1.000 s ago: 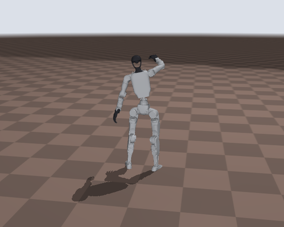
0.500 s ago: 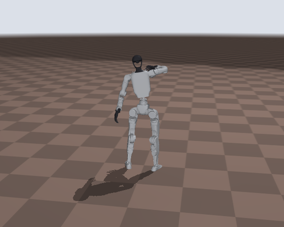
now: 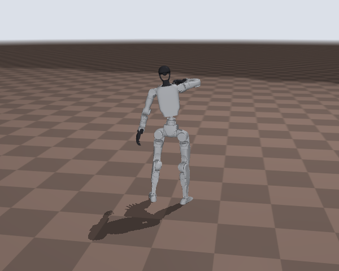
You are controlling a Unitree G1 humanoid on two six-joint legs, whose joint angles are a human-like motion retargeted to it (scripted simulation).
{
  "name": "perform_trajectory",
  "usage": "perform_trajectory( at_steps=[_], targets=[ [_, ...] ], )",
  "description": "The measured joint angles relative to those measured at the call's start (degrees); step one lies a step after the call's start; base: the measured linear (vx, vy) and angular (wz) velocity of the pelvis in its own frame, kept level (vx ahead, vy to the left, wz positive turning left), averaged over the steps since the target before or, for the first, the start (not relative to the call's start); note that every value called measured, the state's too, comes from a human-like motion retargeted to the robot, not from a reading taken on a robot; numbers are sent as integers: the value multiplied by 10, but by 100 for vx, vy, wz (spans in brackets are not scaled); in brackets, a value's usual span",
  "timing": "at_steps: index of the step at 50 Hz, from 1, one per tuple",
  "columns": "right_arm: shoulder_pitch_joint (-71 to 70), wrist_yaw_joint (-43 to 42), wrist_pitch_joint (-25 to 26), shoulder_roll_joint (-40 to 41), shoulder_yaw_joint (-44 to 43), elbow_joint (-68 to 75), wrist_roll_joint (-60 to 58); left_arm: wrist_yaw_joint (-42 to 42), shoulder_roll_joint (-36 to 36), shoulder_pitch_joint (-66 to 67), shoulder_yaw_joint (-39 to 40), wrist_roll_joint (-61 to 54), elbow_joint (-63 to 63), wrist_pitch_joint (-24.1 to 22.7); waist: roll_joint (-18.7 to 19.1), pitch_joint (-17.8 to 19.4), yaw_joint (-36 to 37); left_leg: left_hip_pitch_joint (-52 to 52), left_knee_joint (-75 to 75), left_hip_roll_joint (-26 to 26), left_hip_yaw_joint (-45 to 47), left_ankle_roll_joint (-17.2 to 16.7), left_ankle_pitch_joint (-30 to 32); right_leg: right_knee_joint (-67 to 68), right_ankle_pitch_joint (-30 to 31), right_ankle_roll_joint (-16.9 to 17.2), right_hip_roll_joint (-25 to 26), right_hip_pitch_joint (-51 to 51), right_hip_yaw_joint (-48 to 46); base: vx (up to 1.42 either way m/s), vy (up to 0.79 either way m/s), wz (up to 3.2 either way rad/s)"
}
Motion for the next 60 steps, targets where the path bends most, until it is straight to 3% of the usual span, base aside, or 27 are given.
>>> perform_trajectory(
  at_steps=[4, 12, 19, 26, 32, 39, 44, 50, 55, 60],
  targets=[
    [4, -39, -44, -9, -45, -32, -71, -21, 2, 6, 0, 33, -17, 0, 9, -1, 0, 1, 0, -1, 4, 4, -1, 1, 0, 0, -1, -2, 6, 0, 0, 0],
    [91, -122, -45, -36, -182, -37, -168, -38, 39, 6, 48, 30, -163, -9, 19, -1, 2, -3, -3, -3, 2, 8, 2, 2, 2, 0, -2, -8, 7, 0, 0, 0],
    [284, -239, -54, -34, -401, -90, -247, -8, 92, -38, 115, -16, -374, -36, 27, -3, -13, -12, -9, -10, -9, 7, 8, 2, 1, 0, -8, -13, -2, 0, 0, 0],
    [509, -315, -72, 32, -633, -193, -286, 46, 198, -132, 163, -58, -559, -85, 32, -15, -39, -21, -18, -15, -17, -2, 10, -6, -2, 0, -9, -18, -11, 0, 0, 0],
    [647, -331, -83, 90, -757, -264, -299, 76, 317, -225, 156, -120, -652, -119, 37, -27, -66, -21, -20, -24, -23, -6, 0, -3, -8, 0, -19, -15, -18, 8, 10, 10],
    [740, -366, -107, 153, -831, -293, -283, 112, 407, -325, 123, -156, -725, -148, 49, -20, -115, 11, -1, -55, -44, 13, -32, 80, -8, -6, -75, -4, -23, 16, 27, 23],
    [759, -388, -112, 183, -846, -310, -286, 135, 434, -382, 99, -148, -771, -158, 76, -9, -144, 33, 10, -35, -42, 21, -43, 219, 15, -45, -70, -60, -2, 13, 15, -9],
    [749, -393, -123, 182, -847, -340, -291, 148, 451, -442, 60, -137, -819, -163, 95, 2, -180, 52, 16, -20, -29, 30, -52, 311, 35, -61, -52, -145, 0, 14, 9, -18],
    [737, -396, -149, 179, -857, -368, -261, 149, 461, -504, 27, -139, -849, -177, 100, 7, -211, 58, 18, -21, -24, 30, -63, 195, 41, -55, -24, -169, -43, 18, 3, -5],
    [729, -398, -172, 175, -874, -395, -244, 158, 472, -548, 13, -123, -872, -197, 88, 25, -247, 84, 19, -36, -26, 12, -81, 1, 87, 0, 10, -145, -70, 27, -10, 13]
  ],
)
